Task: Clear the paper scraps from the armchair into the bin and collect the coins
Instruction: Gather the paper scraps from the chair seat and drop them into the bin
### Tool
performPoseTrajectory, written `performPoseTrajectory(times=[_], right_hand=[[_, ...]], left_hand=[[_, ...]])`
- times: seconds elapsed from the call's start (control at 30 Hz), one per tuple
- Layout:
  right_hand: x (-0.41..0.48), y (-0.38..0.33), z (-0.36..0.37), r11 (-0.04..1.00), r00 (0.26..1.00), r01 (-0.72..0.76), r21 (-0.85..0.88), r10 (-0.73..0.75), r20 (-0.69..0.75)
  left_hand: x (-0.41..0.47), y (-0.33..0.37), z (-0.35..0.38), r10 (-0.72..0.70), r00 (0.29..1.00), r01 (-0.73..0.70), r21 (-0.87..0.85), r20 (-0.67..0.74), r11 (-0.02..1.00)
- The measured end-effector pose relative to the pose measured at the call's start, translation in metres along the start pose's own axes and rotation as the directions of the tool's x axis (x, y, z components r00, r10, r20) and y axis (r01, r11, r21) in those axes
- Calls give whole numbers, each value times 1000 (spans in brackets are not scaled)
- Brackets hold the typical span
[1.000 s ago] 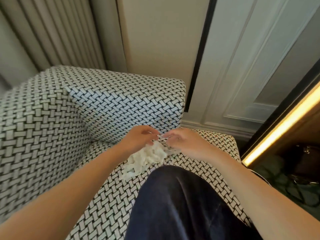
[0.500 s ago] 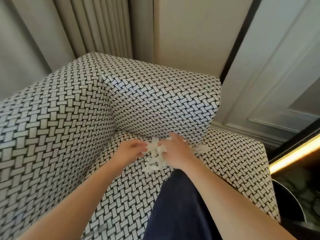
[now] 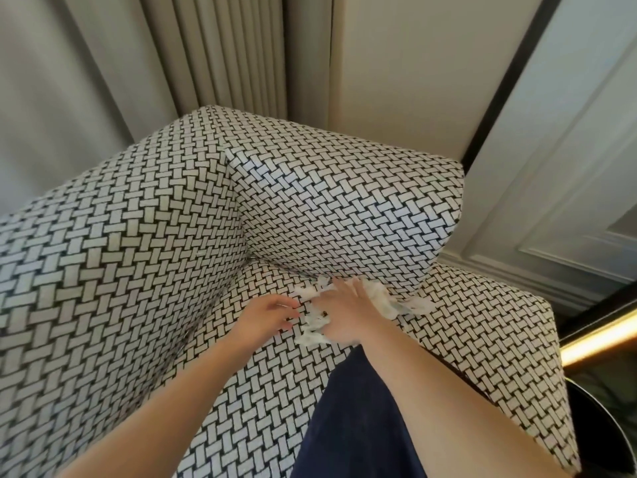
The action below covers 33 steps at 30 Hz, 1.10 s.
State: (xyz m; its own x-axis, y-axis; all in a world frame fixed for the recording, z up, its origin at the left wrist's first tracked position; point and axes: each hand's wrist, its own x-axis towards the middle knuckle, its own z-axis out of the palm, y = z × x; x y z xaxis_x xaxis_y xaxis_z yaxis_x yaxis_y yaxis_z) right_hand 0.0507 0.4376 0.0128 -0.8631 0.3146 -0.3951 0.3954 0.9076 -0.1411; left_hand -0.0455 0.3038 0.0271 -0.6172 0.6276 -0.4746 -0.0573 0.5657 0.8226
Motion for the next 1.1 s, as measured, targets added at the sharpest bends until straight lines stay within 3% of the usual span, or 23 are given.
performPoseTrajectory(times=[0.1, 0.2, 0.37, 0.47, 0.6, 0.77, 0.9, 1.1], right_hand=[[-5, 1, -8, 964, 987, -12, 265, 53, -151], [-13, 4, -15, 855, 942, 46, 517, 134, -306], [-19, 8, -19, 740, 809, 151, 656, 289, -512], [-22, 8, -22, 732, 731, 189, 655, 340, -591], [-23, 8, -24, 747, 640, 209, 631, 384, -666], [-23, 8, -24, 743, 556, 224, 630, 434, -709], [-21, 10, -23, 757, 521, 220, 615, 442, -730], [-19, 11, -19, 785, 510, 201, 586, 427, -747]], left_hand=[[1, 1, 3, -10, 1000, 10, -20, -19, 1000], [2, 1, 8, 0, 999, -1, -42, -34, 999], [12, -5, 21, 110, 986, -100, 89, -123, 991], [20, -8, 29, 161, 985, -146, 213, -55, 966], [28, -17, 43, 225, 968, -249, 521, 111, 816], [36, -33, 57, 339, 937, -292, 713, 81, 637], [37, -36, 58, 440, 897, -316, 643, -37, 698], [27, -27, 53, 385, 921, -287, 550, -68, 785]])
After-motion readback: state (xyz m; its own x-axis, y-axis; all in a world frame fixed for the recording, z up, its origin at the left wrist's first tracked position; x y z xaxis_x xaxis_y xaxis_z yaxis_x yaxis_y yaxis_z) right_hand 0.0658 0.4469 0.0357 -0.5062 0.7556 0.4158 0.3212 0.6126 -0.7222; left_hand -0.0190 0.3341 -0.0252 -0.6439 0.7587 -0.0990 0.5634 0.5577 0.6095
